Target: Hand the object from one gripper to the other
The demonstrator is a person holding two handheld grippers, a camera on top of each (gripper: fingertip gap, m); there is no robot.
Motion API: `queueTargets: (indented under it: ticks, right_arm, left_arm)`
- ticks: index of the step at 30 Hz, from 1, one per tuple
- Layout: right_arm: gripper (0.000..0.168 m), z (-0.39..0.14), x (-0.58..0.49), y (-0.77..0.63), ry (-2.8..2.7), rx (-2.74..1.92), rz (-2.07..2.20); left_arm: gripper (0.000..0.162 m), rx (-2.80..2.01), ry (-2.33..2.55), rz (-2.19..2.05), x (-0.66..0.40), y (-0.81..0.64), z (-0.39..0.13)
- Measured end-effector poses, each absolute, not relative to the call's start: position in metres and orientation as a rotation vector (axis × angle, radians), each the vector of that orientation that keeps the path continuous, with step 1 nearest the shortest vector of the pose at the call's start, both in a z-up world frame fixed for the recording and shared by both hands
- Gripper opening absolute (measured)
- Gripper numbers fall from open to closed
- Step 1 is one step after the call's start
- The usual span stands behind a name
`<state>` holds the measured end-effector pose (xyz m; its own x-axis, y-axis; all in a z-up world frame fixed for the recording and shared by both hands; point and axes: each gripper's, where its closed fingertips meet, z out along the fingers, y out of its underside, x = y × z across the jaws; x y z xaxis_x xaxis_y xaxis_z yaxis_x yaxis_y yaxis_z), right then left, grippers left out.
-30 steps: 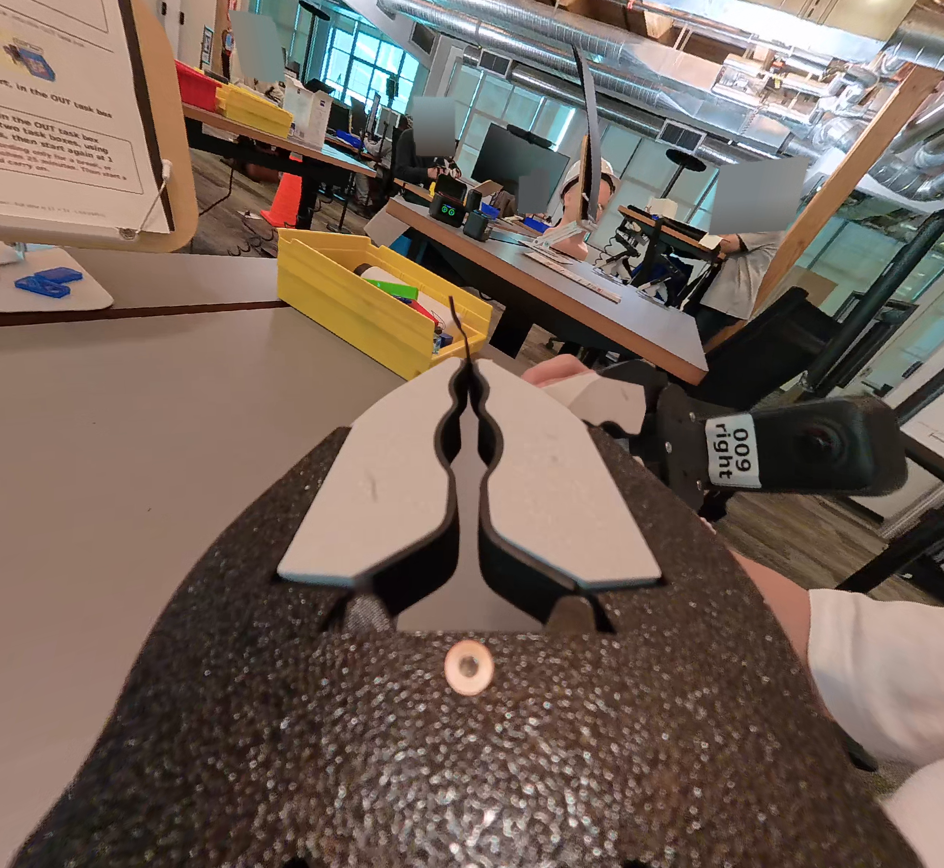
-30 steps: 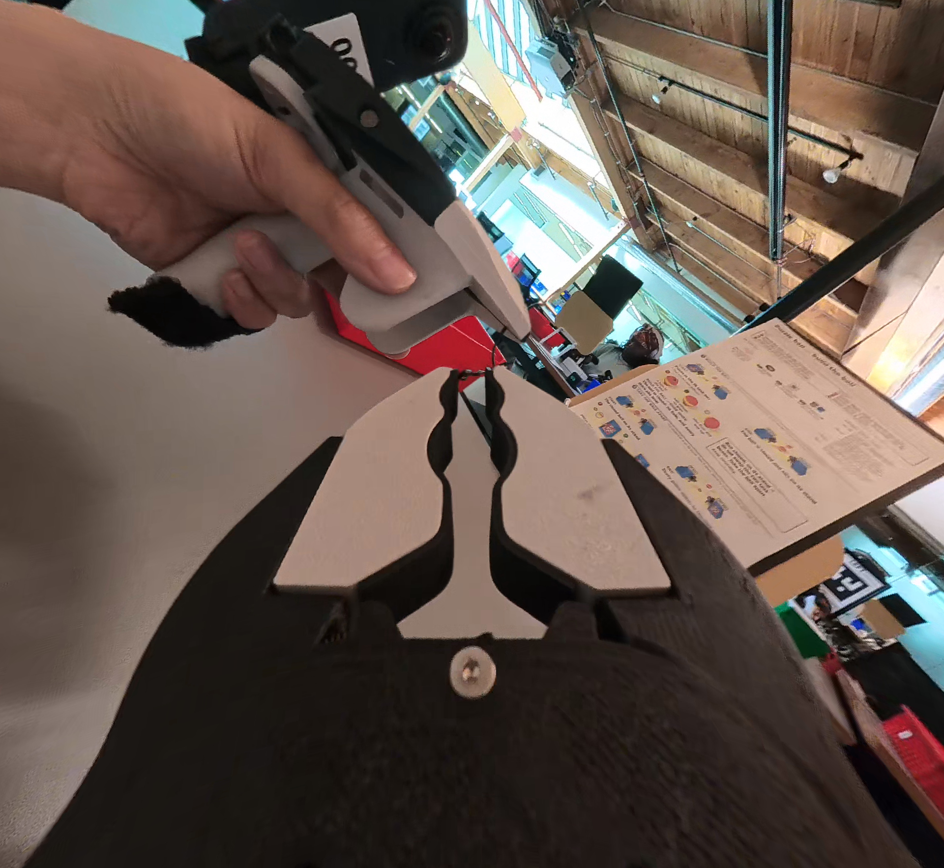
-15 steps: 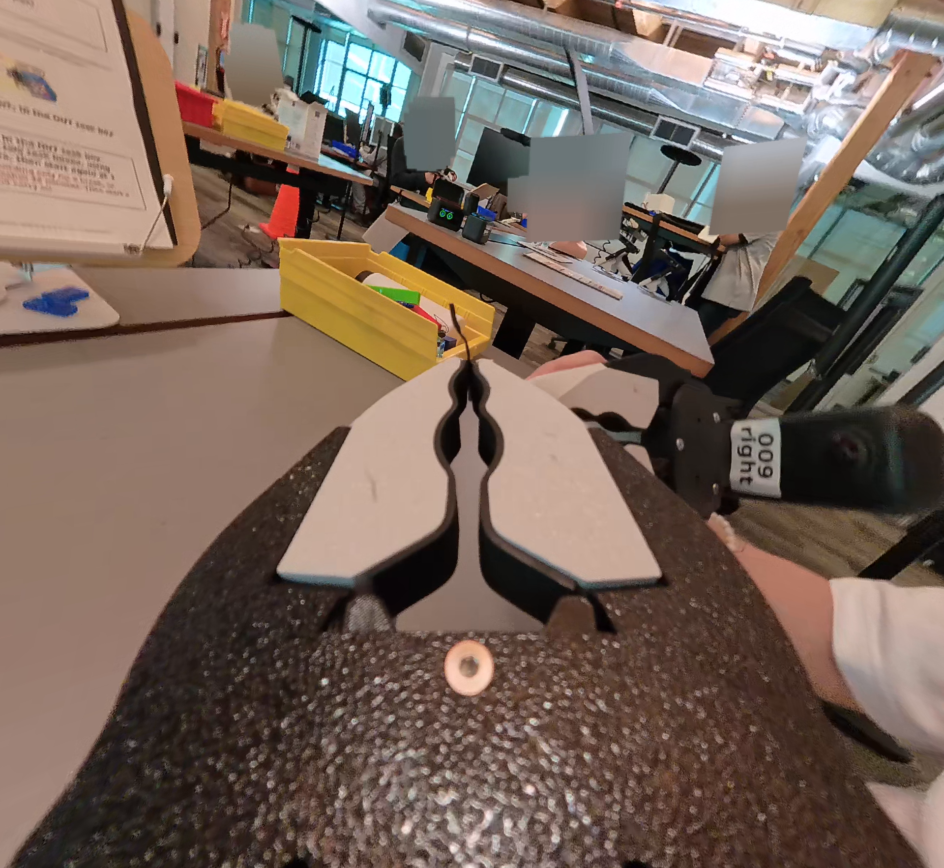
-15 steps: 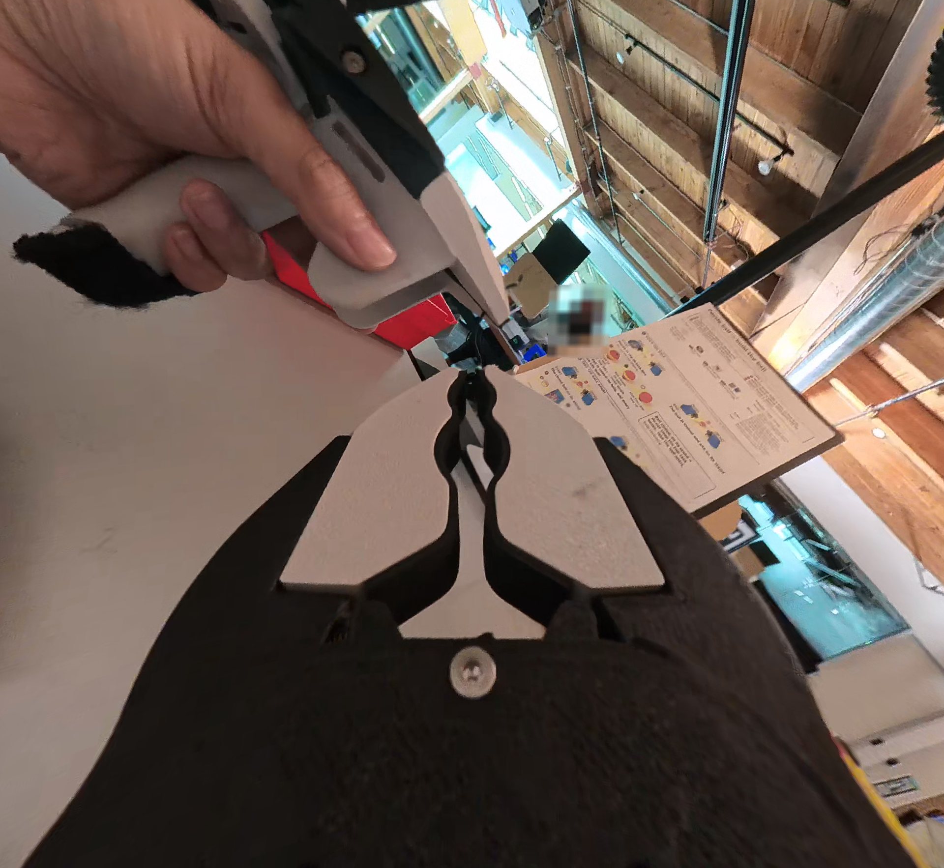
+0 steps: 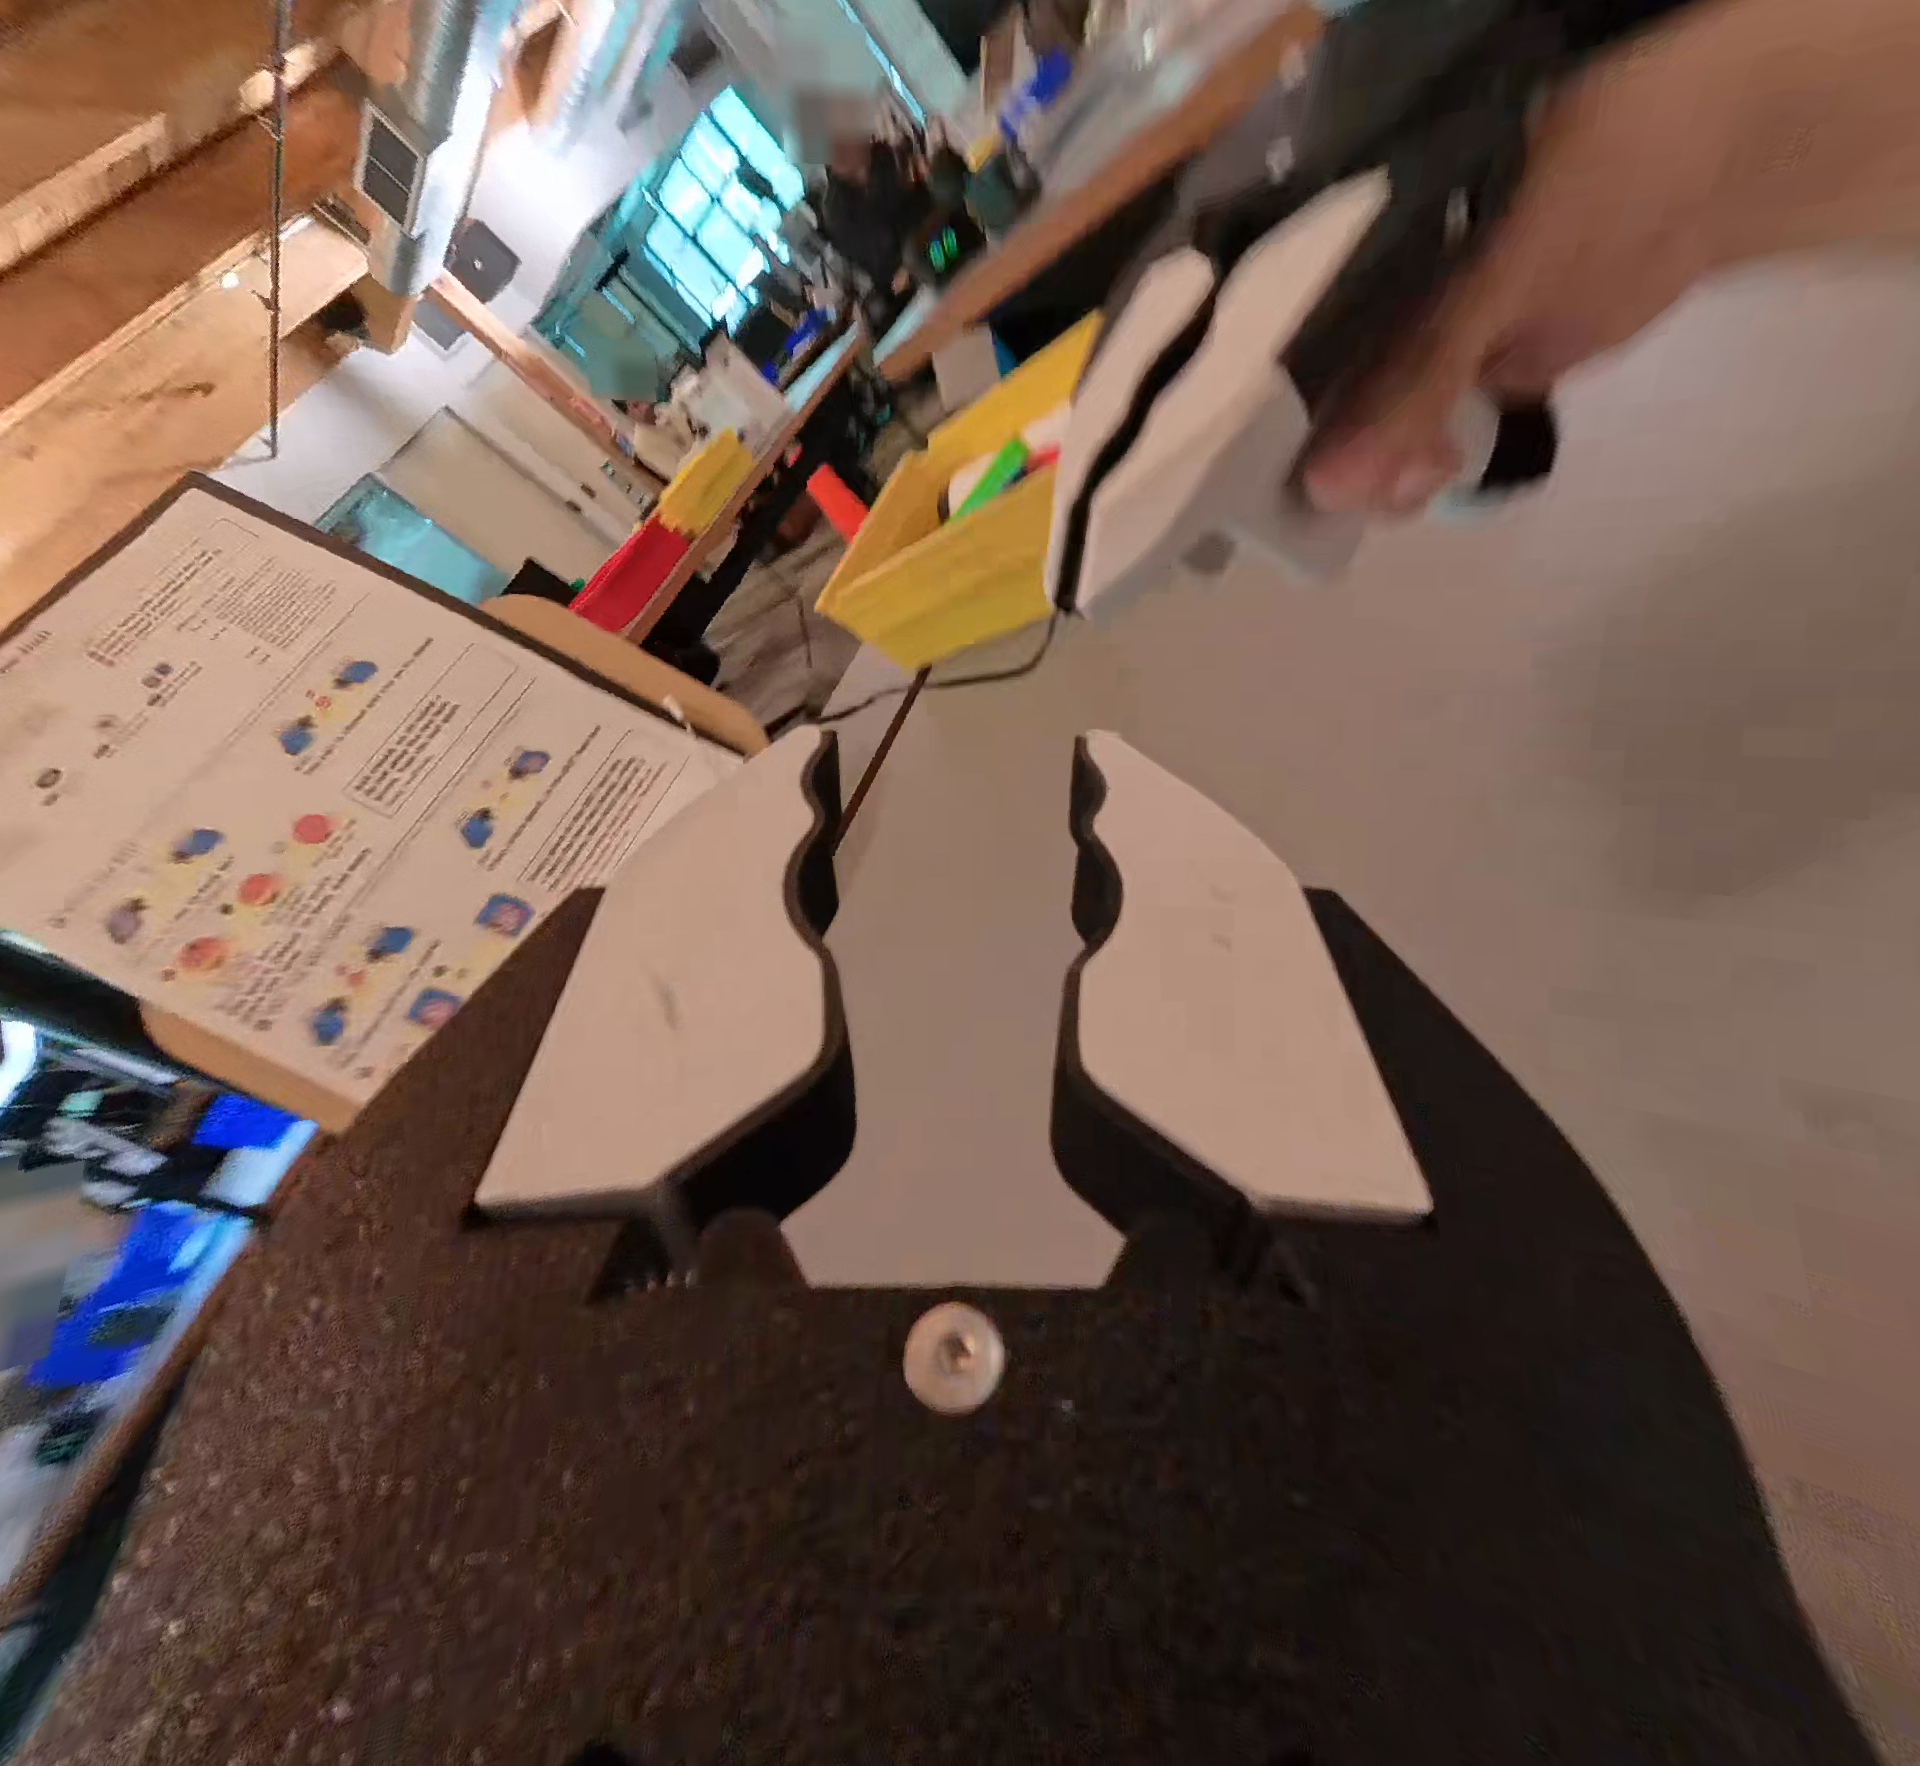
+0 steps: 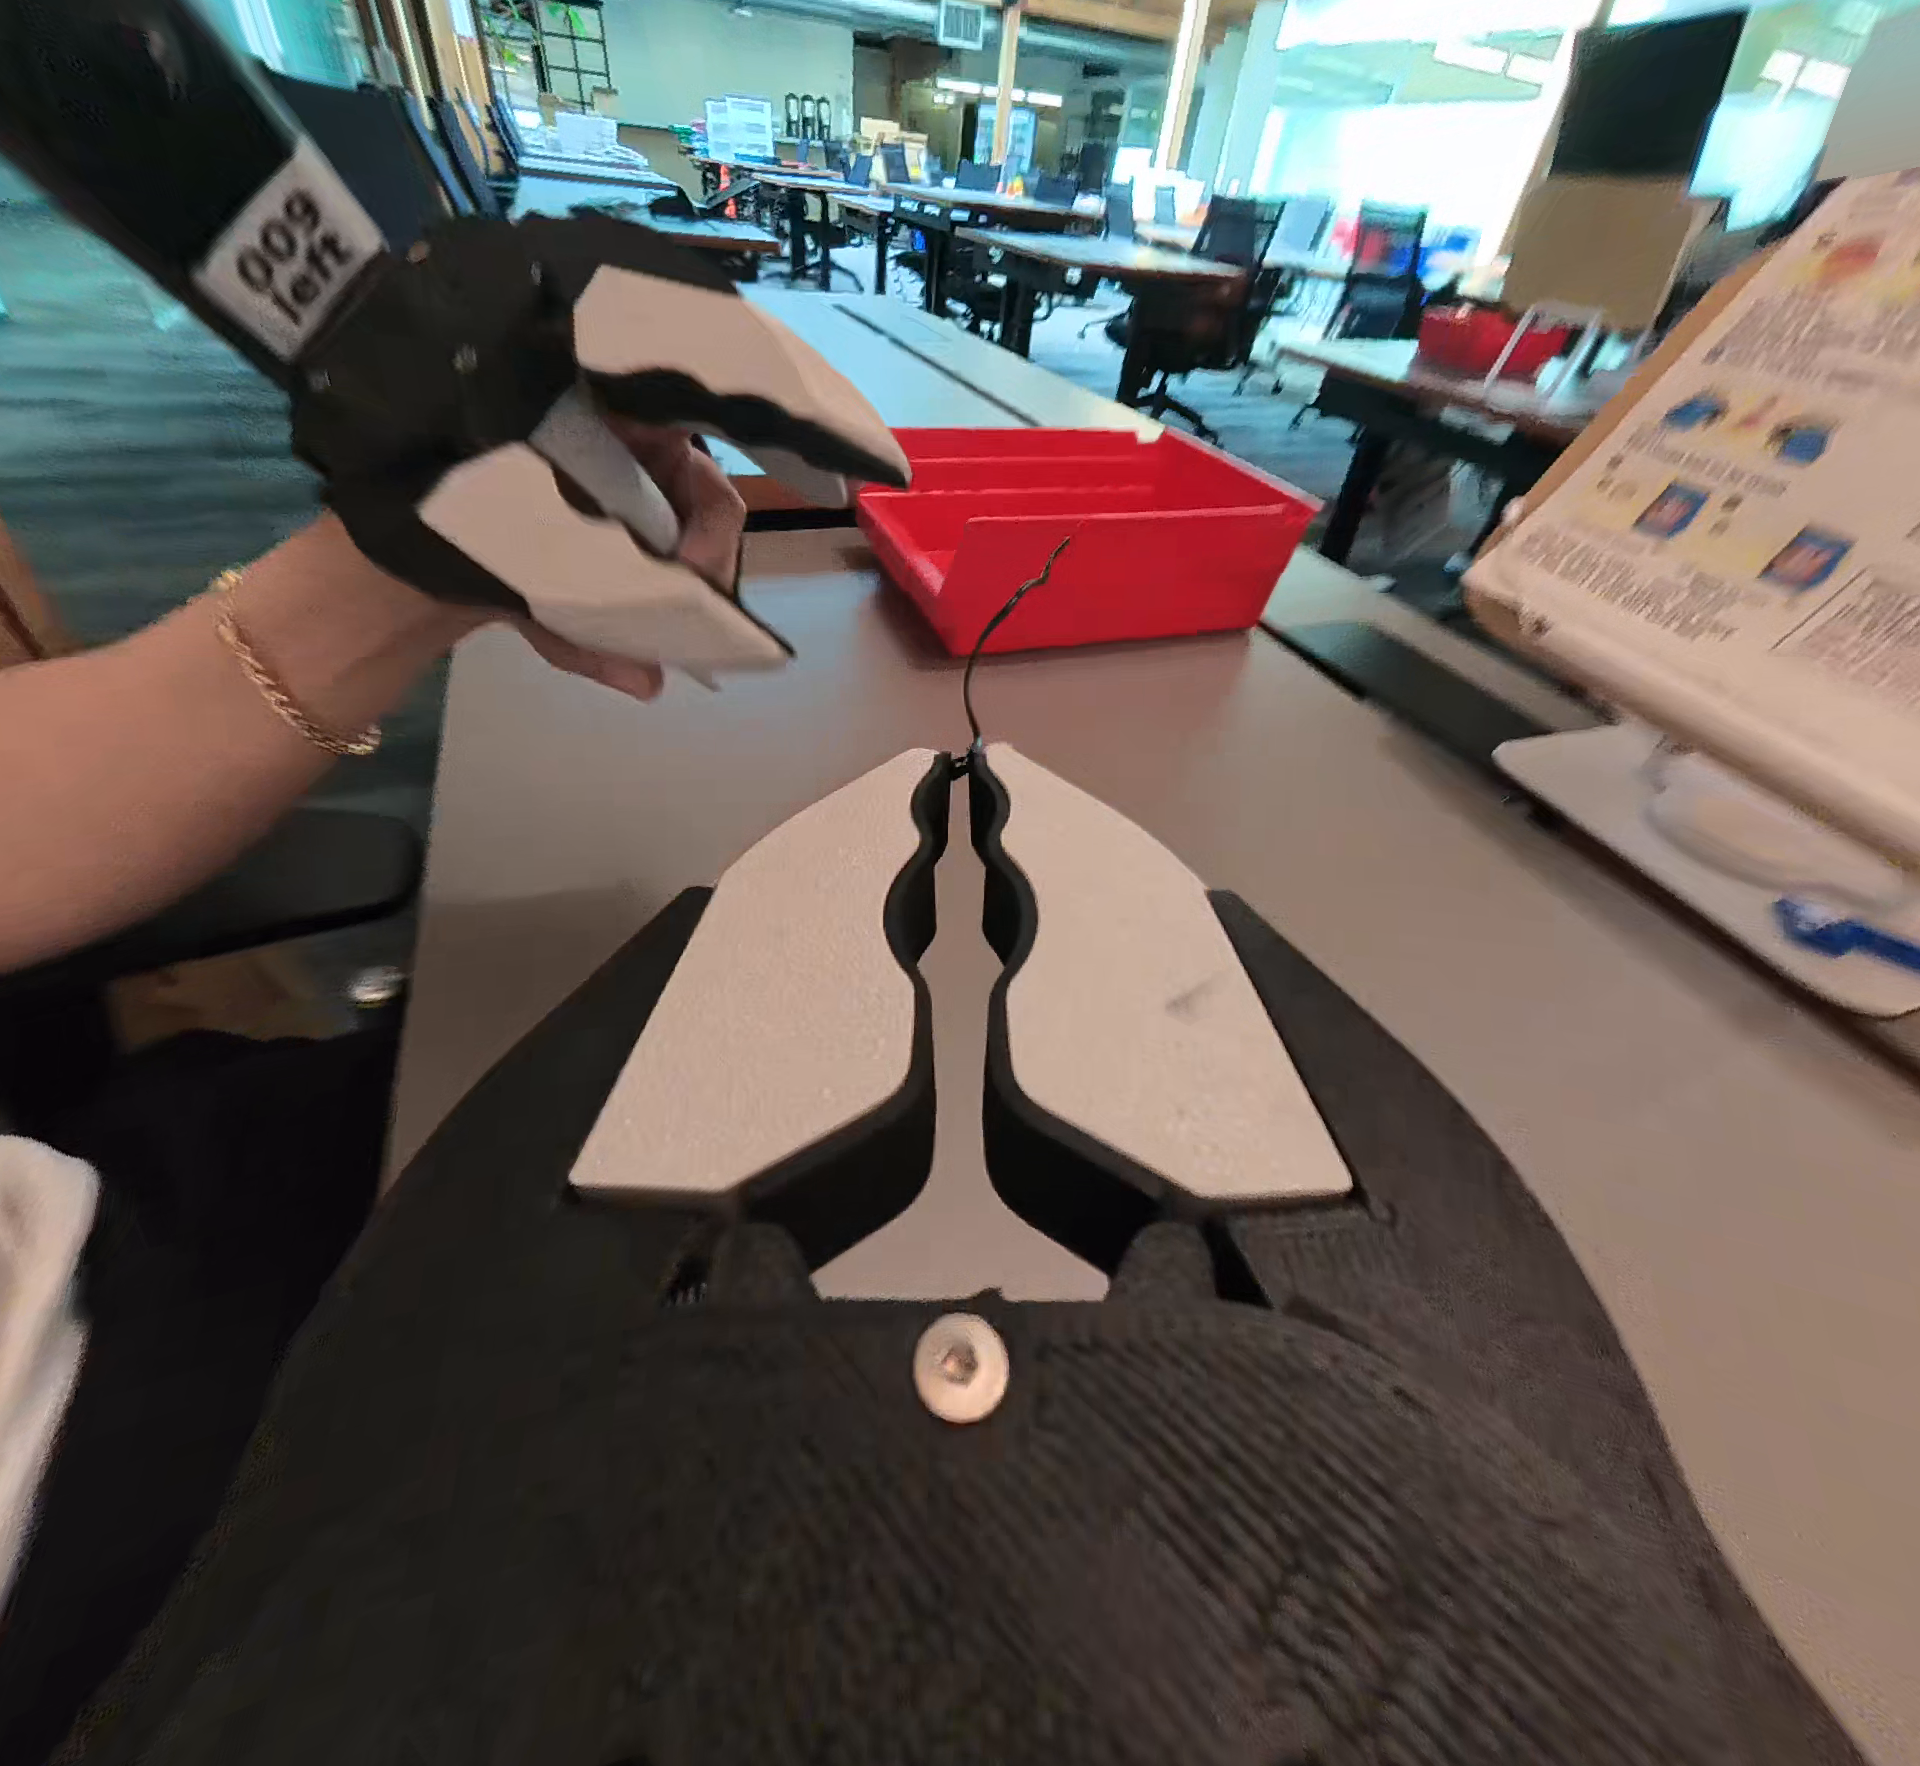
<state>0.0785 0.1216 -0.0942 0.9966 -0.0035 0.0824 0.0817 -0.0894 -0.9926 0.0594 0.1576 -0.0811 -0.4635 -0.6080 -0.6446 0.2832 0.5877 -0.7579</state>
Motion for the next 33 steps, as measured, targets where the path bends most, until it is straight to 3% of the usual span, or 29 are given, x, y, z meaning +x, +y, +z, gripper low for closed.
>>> queueTargets:
  ticks: [6, 16, 21, 31, 33]
  right_arm:
    - [0.003, -0.106, 0.071, 0.121, -0.015, -1.745, 0.074]
    - [0.003, -0.114, 0.059, 0.12, -0.013, -1.773, 0.262]
    - [0.003, -0.113, 0.056, 0.119, -0.013, -1.76, 0.306]
    - [0.005, -0.103, 0.063, 0.118, 0.011, -1.692, 0.287]
    - [0.015, -0.1, 0.066, 0.117, -0.005, -1.68, 0.224]
  left_arm:
    - [0.054, -0.334, 1.85, -0.969, 0.077, 0.15, -0.109]
    - [0.034, -0.22, 1.9, -0.949, 0.072, 0.145, -0.121]
    - [0.008, -0.196, 1.883, -0.929, 0.073, 0.144, -0.122]
    - [0.0, -0.202, 1.876, -0.927, 0.076, 0.145, -0.121]
    - [0.0, -0.238, 1.859, -0.943, 0.078, 0.148, -0.119]
